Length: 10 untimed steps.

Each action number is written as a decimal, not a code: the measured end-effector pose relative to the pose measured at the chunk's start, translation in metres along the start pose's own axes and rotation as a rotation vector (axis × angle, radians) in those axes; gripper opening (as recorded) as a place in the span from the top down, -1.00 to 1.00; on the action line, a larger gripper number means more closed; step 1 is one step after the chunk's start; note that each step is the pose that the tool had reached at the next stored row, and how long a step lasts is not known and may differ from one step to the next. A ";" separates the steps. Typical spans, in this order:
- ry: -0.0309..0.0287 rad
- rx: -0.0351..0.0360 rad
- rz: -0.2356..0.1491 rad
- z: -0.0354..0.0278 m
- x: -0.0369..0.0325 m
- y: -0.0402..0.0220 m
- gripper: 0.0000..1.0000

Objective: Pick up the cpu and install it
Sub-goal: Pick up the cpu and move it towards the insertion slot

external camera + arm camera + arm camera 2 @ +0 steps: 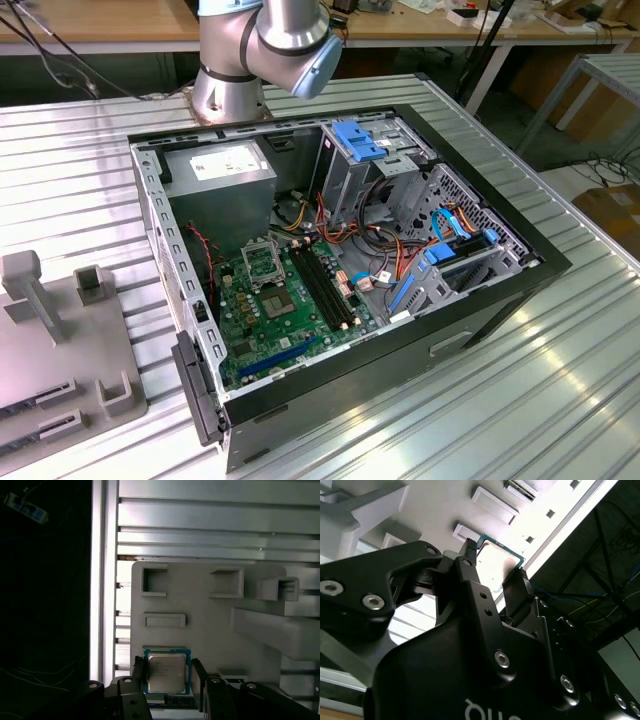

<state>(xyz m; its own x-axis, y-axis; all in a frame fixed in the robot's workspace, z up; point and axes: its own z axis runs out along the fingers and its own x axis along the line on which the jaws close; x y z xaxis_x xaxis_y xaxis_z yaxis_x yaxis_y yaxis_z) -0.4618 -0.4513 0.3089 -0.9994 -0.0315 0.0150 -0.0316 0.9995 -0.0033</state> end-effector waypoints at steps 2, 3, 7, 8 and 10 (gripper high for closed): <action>0.0003 -0.0002 0.000 -0.0038 0.0001 0.0000 0.07; 0.0004 -0.0002 0.000 -0.0054 0.0001 0.0000 0.07; 0.0005 -0.0014 0.000 -0.0120 0.0002 0.0000 0.07; 0.0006 -0.0014 0.000 -0.0141 0.0002 0.0000 0.07; 0.0009 -0.0015 0.000 -0.0187 0.0003 -0.0001 0.07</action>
<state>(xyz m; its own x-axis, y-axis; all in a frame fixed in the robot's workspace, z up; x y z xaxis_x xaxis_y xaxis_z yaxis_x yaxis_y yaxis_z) -0.4618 -0.4513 0.3275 -0.9994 -0.0316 0.0158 -0.0316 0.9995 -0.0018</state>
